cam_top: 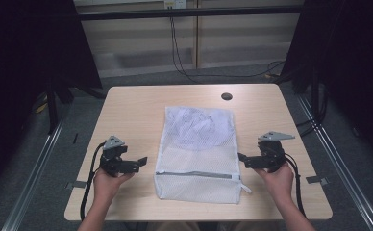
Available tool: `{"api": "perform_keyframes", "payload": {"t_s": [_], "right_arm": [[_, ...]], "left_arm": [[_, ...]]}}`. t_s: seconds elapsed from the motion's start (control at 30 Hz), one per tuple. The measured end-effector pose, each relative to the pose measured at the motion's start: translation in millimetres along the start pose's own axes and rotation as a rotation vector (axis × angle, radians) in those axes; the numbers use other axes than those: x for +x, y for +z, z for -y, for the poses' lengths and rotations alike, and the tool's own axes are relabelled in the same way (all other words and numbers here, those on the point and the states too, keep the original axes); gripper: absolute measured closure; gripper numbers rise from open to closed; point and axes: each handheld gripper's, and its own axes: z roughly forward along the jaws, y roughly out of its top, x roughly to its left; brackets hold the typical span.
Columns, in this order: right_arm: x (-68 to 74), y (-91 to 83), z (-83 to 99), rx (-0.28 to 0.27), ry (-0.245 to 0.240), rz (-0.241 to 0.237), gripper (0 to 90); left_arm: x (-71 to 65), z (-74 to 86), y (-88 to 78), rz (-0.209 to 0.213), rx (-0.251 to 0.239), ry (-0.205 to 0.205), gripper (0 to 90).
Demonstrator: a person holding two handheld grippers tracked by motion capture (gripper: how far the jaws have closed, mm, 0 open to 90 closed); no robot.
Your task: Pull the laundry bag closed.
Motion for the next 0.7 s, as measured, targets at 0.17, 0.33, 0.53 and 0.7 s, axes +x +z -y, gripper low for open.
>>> {"api": "perform_keyframes", "payload": {"t_s": [0.17, 0.33, 0.53, 0.7], "right_arm": [[12.9, 0.6, -2.9, 0.008, -0.017, -0.025, 9.7], [33.4, 4.7, -9.1, 0.021, -0.027, -0.069, 10.4], [49.5, 11.3, -15.8, 0.024, -0.037, -0.095, 10.7], [56.7, 16.0, -18.7, 0.034, -0.046, -0.102, 10.7]], "left_arm": [[0.2, 0.3, 2.1, 0.049, 0.01, -0.032, 4.2], [2.0, 0.5, 2.4, 0.067, 0.008, -0.041, 3.6], [3.2, 0.3, -0.7, 0.069, 0.005, -0.032, 3.9], [2.9, -0.3, -4.0, 0.071, -0.007, -0.034, 4.2]]}}
